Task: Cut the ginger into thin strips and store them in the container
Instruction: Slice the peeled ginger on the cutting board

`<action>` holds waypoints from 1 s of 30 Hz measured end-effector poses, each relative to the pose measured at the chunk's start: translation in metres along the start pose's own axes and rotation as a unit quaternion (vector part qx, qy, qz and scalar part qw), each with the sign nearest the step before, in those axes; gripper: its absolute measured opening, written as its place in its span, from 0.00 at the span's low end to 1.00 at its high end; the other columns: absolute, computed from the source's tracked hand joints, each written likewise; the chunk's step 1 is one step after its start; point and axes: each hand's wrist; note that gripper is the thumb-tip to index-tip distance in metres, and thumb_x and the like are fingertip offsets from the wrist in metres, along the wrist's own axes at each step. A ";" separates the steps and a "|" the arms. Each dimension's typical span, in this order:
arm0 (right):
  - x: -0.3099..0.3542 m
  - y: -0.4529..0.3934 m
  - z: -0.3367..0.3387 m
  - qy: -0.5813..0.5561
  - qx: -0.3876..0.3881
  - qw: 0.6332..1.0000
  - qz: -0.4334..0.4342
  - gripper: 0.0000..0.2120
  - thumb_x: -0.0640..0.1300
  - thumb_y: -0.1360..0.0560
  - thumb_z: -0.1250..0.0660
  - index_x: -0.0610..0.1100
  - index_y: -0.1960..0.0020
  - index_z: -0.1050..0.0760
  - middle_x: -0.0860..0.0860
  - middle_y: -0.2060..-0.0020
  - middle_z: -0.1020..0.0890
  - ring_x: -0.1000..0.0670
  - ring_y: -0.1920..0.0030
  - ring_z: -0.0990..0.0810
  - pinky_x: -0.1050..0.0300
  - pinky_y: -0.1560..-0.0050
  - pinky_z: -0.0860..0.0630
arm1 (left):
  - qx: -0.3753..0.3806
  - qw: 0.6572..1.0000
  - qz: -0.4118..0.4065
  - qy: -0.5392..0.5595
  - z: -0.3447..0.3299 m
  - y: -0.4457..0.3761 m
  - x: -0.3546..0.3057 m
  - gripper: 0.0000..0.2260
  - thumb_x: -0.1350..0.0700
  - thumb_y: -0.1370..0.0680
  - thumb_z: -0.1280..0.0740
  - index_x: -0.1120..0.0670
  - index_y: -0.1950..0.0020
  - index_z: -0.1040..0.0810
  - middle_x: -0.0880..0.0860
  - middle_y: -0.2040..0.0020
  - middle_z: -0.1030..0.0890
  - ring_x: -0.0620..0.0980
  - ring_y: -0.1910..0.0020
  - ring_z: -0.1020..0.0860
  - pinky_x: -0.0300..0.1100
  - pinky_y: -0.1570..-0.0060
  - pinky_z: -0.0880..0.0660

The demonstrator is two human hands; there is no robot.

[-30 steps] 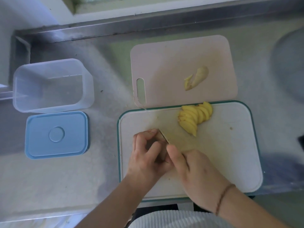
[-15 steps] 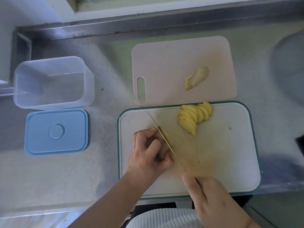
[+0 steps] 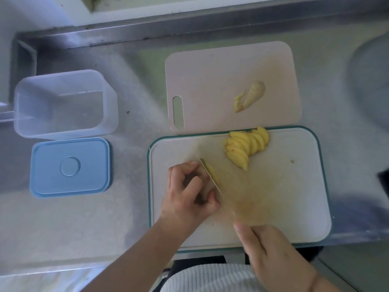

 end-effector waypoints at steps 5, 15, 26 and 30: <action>0.049 -0.061 0.005 -0.027 -0.031 0.996 0.074 0.36 0.72 0.32 0.57 0.42 0.71 0.30 0.49 0.77 0.27 0.52 0.75 0.28 0.55 0.66 0.28 | 0.019 1.000 0.001 0.007 0.004 0.000 -0.002 0.16 0.54 0.31 0.24 0.55 0.52 0.28 0.54 0.41 0.31 0.65 0.50 0.21 0.48 0.50 0.20; 0.002 -0.034 0.034 -0.026 -0.047 0.998 0.034 0.33 0.77 0.31 0.54 0.47 0.74 0.42 0.54 0.80 0.40 0.56 0.78 0.40 0.56 0.71 0.38 | -0.005 1.000 -0.008 -0.027 0.005 -0.001 -0.004 0.11 0.55 0.28 0.29 0.53 0.51 0.28 0.54 0.41 0.31 0.59 0.46 0.21 0.37 0.49 0.23; 0.038 0.003 0.016 -0.008 -0.020 0.998 0.057 0.27 0.69 0.31 0.53 0.48 0.74 0.36 0.53 0.80 0.28 0.53 0.74 0.29 0.58 0.67 0.32 | -0.032 0.999 -0.013 -0.011 0.001 0.003 0.002 0.16 0.63 0.32 0.23 0.55 0.49 0.25 0.54 0.43 0.27 0.62 0.51 0.20 0.53 0.56 0.20; 0.034 0.005 0.012 -0.005 -0.033 0.997 0.064 0.32 0.72 0.29 0.55 0.46 0.73 0.37 0.54 0.79 0.28 0.52 0.74 0.29 0.60 0.69 0.35 | -0.018 1.000 -0.009 -0.003 0.000 0.004 0.003 0.20 0.66 0.35 0.21 0.55 0.52 0.27 0.54 0.43 0.28 0.63 0.54 0.20 0.53 0.58 0.20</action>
Point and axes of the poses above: each hand's wrist, its own y-axis away from the middle knuckle, its own z-axis out of the back of the hand, x = y × z
